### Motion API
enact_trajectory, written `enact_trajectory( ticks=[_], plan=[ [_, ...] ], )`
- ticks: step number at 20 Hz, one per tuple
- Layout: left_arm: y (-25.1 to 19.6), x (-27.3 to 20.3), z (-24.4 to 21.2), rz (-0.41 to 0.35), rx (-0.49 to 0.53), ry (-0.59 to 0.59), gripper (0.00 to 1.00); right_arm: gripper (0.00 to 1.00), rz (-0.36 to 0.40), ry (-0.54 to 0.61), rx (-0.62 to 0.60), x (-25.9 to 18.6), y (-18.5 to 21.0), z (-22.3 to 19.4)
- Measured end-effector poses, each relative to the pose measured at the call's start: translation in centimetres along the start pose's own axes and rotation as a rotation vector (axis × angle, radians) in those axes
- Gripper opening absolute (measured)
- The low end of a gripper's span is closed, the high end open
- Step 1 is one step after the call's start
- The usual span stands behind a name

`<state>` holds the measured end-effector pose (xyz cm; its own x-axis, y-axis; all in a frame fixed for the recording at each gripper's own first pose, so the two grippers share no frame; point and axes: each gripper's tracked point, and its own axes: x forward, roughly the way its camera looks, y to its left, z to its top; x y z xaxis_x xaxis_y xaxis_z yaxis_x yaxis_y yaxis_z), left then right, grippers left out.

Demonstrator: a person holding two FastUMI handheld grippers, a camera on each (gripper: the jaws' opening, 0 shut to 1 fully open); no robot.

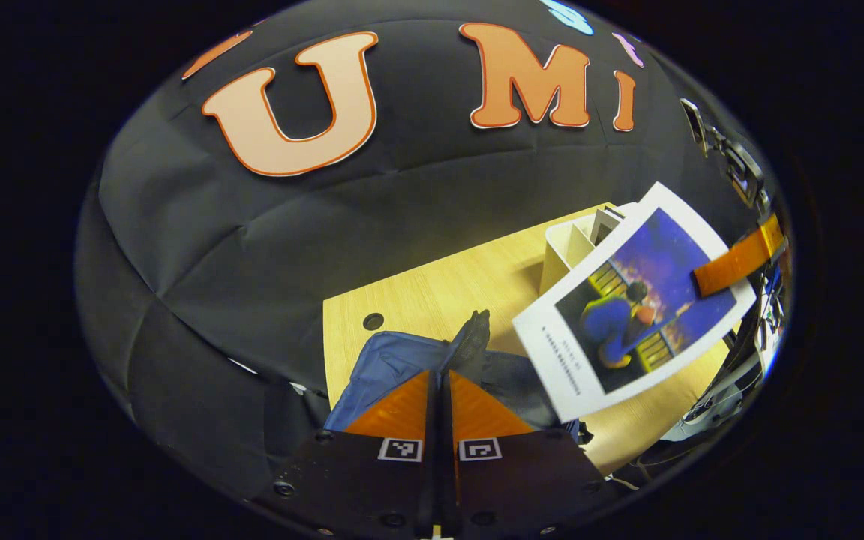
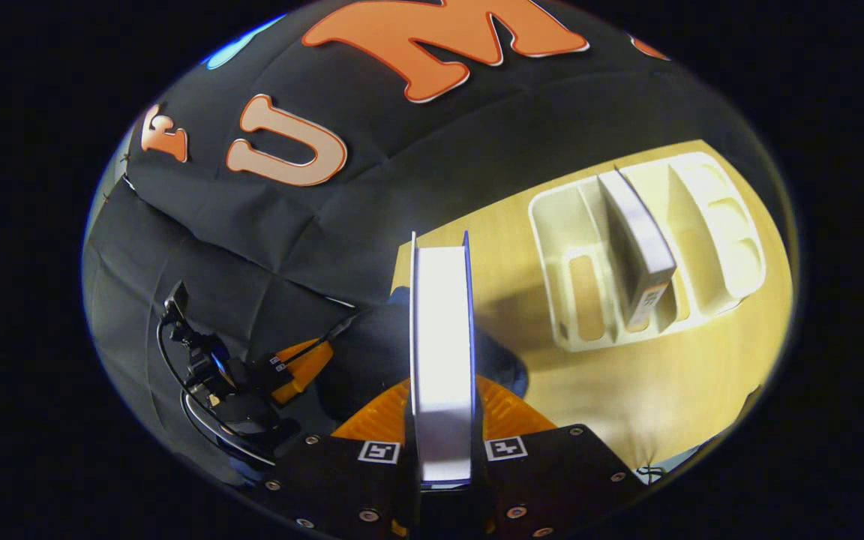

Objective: Open the schoolbag, grab two books from the bookshelf and put them into the schoolbag.

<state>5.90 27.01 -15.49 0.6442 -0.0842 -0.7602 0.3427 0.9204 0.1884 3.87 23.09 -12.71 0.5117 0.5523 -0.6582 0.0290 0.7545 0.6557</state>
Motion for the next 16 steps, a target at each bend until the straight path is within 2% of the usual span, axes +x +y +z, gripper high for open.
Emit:
enact_trajectory(
  ticks=[4,11,16],
  plan=[
    [-0.4,0.1,0.1,-0.009,-0.014,-0.001,0.04,0.26,0.036,-0.020,0.085,2.9,0.3,-2.5],
    [-1.8,-0.1,0.3,-0.039,-0.034,-0.003,0.04,0.26,0.046,-0.047,0.291,7.8,-1.2,-6.3],
    [-3.4,0.0,0.7,-0.074,-0.013,0.002,0.04,0.26,0.070,-0.082,0.353,12.1,-0.1,-7.9]
  ],
)
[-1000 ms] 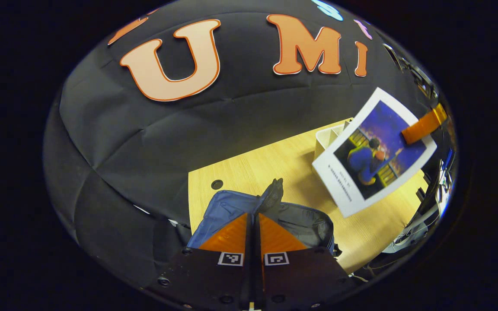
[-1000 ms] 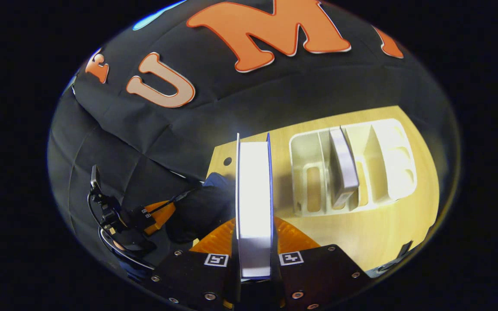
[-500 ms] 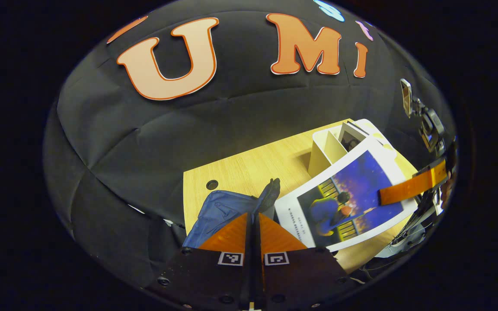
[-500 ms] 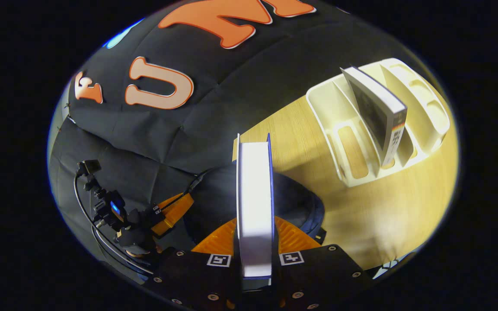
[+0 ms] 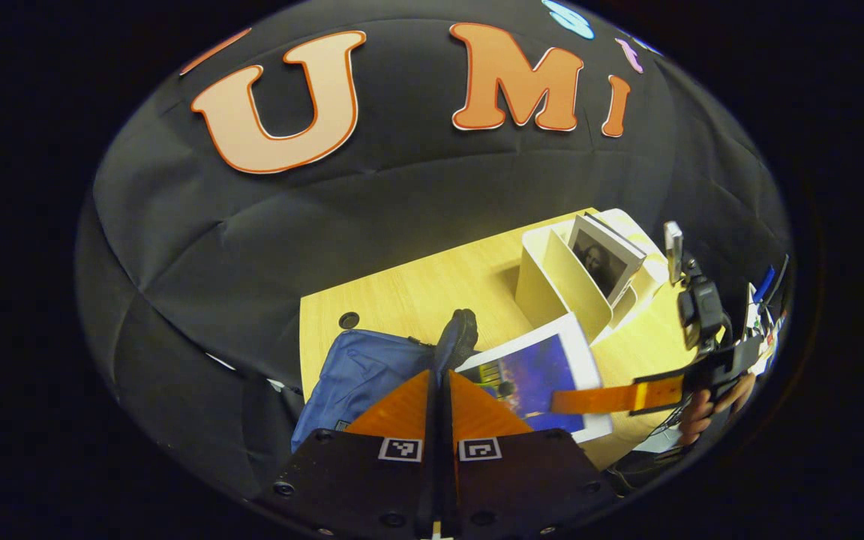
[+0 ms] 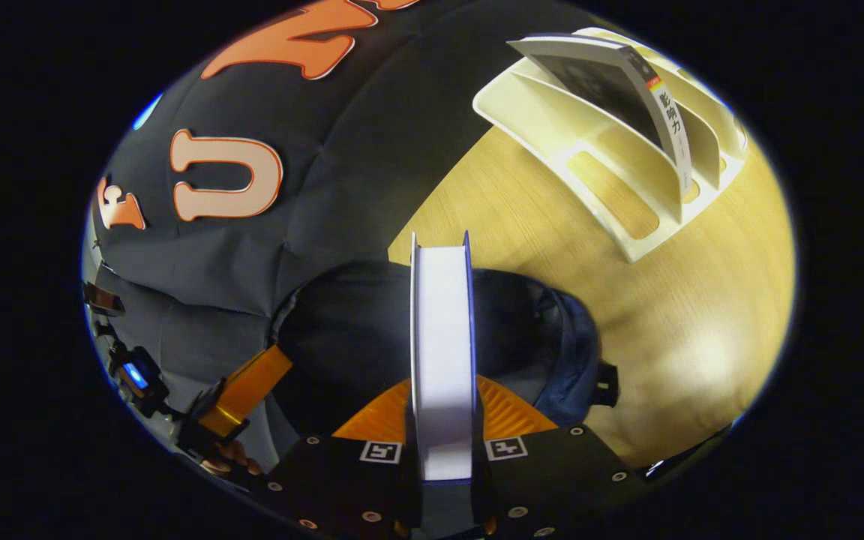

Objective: Open the schoolbag, grab two books from the bookshelf and put them into the schoolbag.

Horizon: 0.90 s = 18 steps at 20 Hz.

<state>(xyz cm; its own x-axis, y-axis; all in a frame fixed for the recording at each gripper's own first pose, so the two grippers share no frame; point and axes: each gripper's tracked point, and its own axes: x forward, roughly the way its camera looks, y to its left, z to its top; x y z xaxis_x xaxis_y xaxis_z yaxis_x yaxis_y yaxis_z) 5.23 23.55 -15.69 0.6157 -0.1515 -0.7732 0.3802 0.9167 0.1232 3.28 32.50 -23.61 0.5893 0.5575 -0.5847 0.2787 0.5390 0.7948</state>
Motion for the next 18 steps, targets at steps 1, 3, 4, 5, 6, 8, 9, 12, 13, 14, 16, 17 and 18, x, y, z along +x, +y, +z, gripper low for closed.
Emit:
enact_trajectory(
  ticks=[1,3,4,5,6,8,9,12,13,14,16,17,18],
  plan=[
    [-0.5,0.0,-0.1,-0.014,0.003,0.003,0.04,0.25,0.009,-0.008,0.023,1.0,0.1,-0.5],
    [-1.4,0.0,-0.5,-0.033,0.013,0.011,0.04,0.25,0.025,-0.001,0.055,2.6,0.5,-1.6],
    [-2.0,0.0,-0.5,-0.046,0.024,0.013,0.04,0.26,0.031,-0.002,0.069,3.2,0.6,-2.1],
    [-2.6,0.0,-0.6,-0.056,0.038,0.014,0.04,0.26,0.037,-0.006,0.071,3.9,0.4,-2.5],
    [-2.9,0.0,-0.7,-0.064,0.053,0.015,0.04,0.26,0.038,-0.013,0.055,4.7,0.2,-2.6],
    [-3.4,-0.1,-0.6,-0.076,0.063,0.015,0.04,0.25,0.037,-0.025,0.039,6.1,0.3,-2.6],
    [-3.6,-0.1,-0.7,-0.084,0.065,0.018,0.04,0.25,0.036,-0.032,0.041,6.6,0.4,-2.5],
    [-4.1,-0.3,-1.0,-0.104,0.057,0.025,0.02,0.25,0.014,-0.030,0.017,8.4,-0.2,-2.7],
    [-4.3,-0.1,-1.0,-0.108,0.057,0.027,0.02,0.25,0.026,-0.033,0.011,8.7,0.1,-2.7],
    [-4.8,-0.4,-0.8,-0.114,0.068,0.025,0.02,0.26,0.023,-0.030,-0.003,8.8,-0.1,-3.0],
    [-5.1,0.2,-0.8,-0.113,0.083,0.029,0.02,0.25,0.026,-0.009,-0.021,9.3,0.1,-3.5],
    [-5.0,0.2,-0.8,-0.110,0.079,0.030,0.02,0.27,0.017,0.010,-0.022,9.6,0.3,-3.9],
    [-4.8,0.2,-0.7,-0.103,0.074,0.028,0.02,0.28,0.013,0.035,-0.008,9.7,0.4,-4.1]
  ],
)
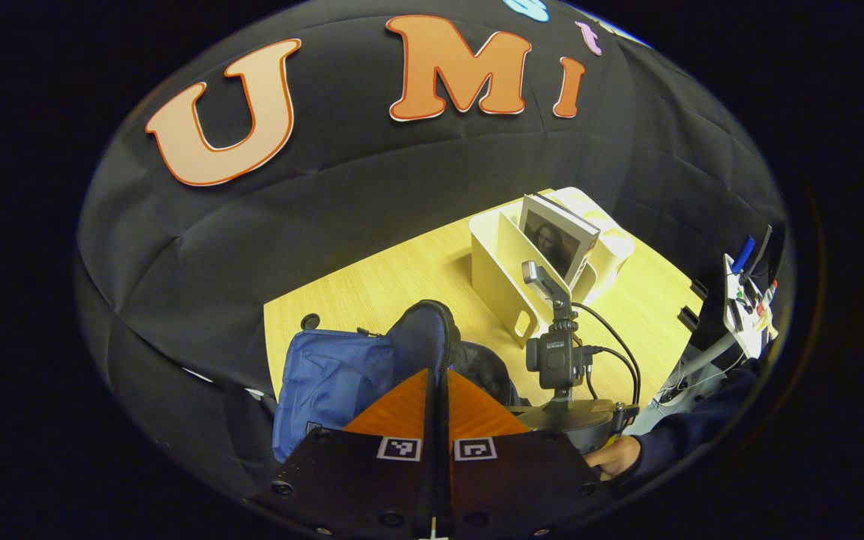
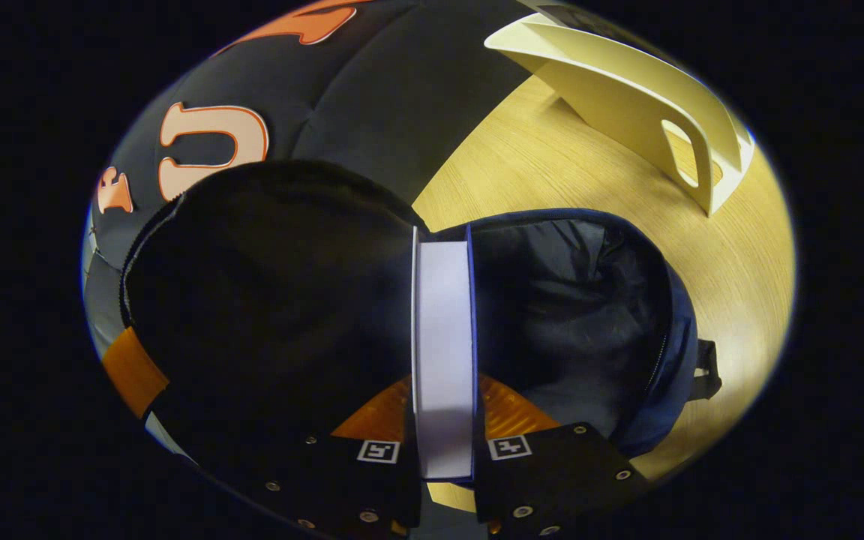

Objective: Open the schoolbag, grab two books from the bookshelf and put them into the schoolbag.

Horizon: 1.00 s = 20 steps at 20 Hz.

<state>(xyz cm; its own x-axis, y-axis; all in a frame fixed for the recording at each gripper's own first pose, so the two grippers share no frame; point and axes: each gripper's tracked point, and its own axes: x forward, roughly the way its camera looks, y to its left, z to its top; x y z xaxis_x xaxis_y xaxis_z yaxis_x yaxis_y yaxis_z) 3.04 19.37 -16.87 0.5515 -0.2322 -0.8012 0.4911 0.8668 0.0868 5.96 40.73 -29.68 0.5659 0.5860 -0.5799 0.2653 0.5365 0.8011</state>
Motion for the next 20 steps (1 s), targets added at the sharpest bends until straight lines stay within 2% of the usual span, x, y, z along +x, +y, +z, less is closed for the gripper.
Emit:
enact_trajectory(
  ticks=[1,2,3,7,8,11,18,20],
  plan=[
    [0.6,0.0,0.0,0.008,-0.006,0.000,0.02,0.34,-0.020,0.023,-0.003,0.0,-0.1,-0.1],
    [1.0,-0.1,-0.2,0.017,-0.009,0.002,0.02,0.35,-0.089,0.030,-0.022,0.0,-1.4,-0.2],
    [1.2,0.1,-0.2,0.019,-0.014,0.003,0.02,0.42,-0.136,0.033,-0.046,-0.6,-2.6,0.1],
    [1.2,0.3,-0.2,0.016,-0.029,-0.001,0.02,0.96,-0.198,0.050,-0.084,-2.0,-3.4,0.7],
    [1.2,0.3,-0.2,0.015,-0.032,-0.003,0.02,0.97,-0.210,0.049,-0.104,-2.5,-3.6,1.1],
    [1.5,0.6,-0.5,0.018,-0.040,0.002,0.02,0.97,-0.328,0.032,-0.182,-4.6,-5.9,2.9],
    [1.2,1.1,-0.6,-0.002,-0.050,-0.004,0.02,0.97,-0.460,-0.049,-0.324,-10.5,-8.0,8.3],
    [1.5,1.2,-0.8,-0.002,-0.056,-0.003,0.02,0.97,-0.518,-0.055,-0.357,-12.6,-9.4,9.4]
  ],
)
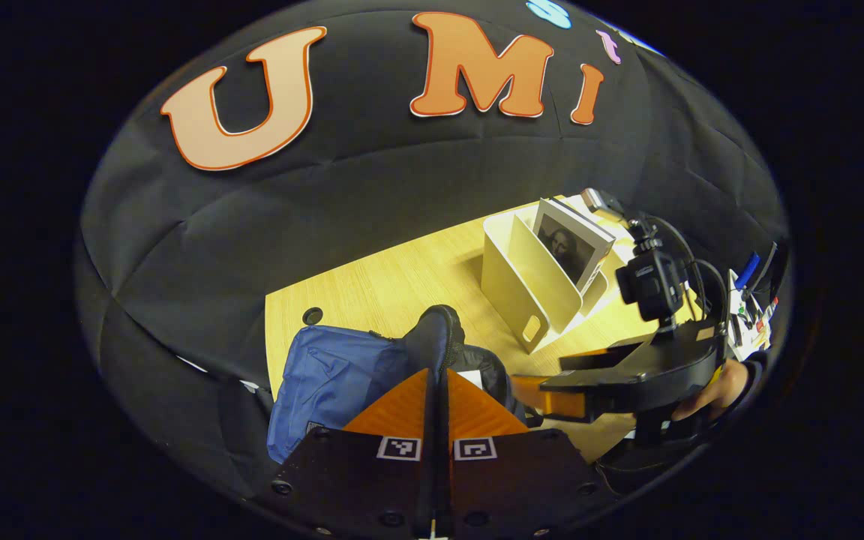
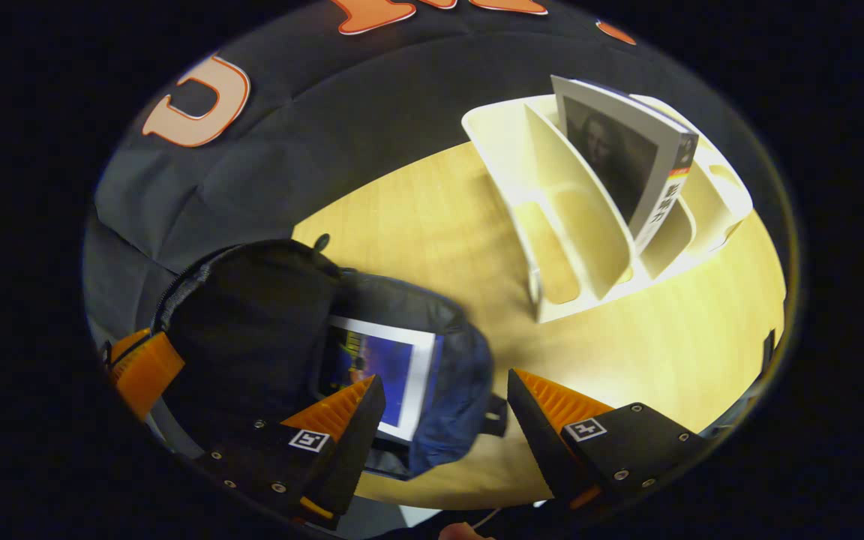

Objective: Open the schoolbag, grab two books from the bookshelf and put them into the schoolbag.

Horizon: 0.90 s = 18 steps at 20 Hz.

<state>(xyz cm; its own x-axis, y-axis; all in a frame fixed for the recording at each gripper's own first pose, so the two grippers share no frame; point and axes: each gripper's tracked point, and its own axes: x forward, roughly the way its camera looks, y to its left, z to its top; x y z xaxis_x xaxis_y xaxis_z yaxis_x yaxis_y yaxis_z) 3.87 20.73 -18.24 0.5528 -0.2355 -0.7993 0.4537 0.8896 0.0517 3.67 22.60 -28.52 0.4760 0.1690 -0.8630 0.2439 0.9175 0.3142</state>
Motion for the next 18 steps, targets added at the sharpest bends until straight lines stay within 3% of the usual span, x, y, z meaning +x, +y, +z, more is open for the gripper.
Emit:
enact_trajectory(
  ticks=[9,15,18],
  plan=[
    [-0.9,1.1,-0.6,-0.045,-0.019,-0.004,0.02,0.97,-0.212,-0.070,-0.091,-5.3,-10.5,4.9],
    [-0.8,0.9,-1.0,-0.059,-0.031,-0.012,0.02,0.98,-0.293,-0.134,-0.140,-8.2,-13.4,10.8],
    [-1.0,0.7,-1.4,-0.062,-0.040,-0.016,0.02,0.97,-0.298,-0.146,-0.164,-8.5,-13.2,14.0]
  ],
)
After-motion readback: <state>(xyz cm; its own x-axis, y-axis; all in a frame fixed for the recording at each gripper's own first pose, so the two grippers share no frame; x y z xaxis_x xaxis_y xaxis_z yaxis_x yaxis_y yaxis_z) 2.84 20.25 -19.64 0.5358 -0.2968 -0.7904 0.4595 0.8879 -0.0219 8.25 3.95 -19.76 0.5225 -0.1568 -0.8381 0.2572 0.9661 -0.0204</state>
